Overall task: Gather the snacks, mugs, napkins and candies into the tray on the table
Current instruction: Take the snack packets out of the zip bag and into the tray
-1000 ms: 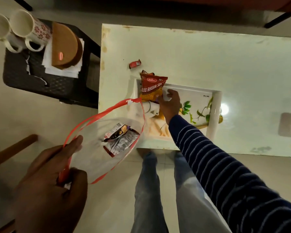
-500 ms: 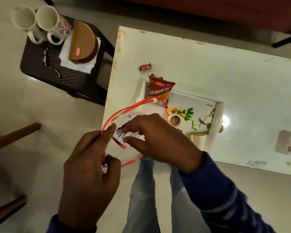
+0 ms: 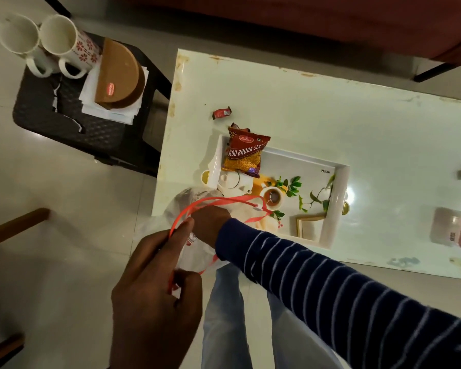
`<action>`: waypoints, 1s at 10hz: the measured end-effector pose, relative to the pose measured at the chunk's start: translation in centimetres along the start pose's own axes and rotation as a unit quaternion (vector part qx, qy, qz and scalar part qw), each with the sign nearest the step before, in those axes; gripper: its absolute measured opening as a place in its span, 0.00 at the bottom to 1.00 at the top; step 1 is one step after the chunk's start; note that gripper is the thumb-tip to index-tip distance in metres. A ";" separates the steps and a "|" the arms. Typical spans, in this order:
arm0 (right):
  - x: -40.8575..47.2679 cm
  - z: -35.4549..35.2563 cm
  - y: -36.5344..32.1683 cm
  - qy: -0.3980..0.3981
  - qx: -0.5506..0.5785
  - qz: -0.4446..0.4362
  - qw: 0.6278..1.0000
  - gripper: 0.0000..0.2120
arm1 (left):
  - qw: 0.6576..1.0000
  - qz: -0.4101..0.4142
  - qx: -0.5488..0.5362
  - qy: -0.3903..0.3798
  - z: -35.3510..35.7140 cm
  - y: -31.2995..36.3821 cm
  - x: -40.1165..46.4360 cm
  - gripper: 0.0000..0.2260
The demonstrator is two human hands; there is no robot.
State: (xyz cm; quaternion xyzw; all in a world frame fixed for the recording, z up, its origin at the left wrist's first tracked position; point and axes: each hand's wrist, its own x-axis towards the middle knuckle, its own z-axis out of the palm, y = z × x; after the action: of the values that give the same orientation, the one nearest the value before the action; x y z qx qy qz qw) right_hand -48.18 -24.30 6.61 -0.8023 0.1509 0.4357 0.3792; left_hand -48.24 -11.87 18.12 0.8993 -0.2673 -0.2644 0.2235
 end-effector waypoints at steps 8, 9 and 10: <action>-0.1 -2.4 16.4 0.341 0.447 -0.009 0.827 0.21 | 0.989 -0.105 0.018 0.100 -0.2 -5.9 0.8 0.38; 3.5 -0.8 17.5 0.316 0.413 0.007 0.854 0.24 | 0.992 -0.083 0.021 0.097 -0.2 -5.6 0.5 0.38; 7.1 0.3 17.3 0.326 0.360 0.032 0.874 0.25 | 0.994 -0.054 0.021 0.094 -0.3 -5.0 0.4 0.37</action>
State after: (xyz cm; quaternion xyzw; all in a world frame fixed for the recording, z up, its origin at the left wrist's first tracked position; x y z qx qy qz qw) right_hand -54.18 -34.96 -7.55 -0.7016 0.4380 0.0772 0.5567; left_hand -45.95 -8.23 15.45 0.9380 -0.2013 -0.1846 0.2137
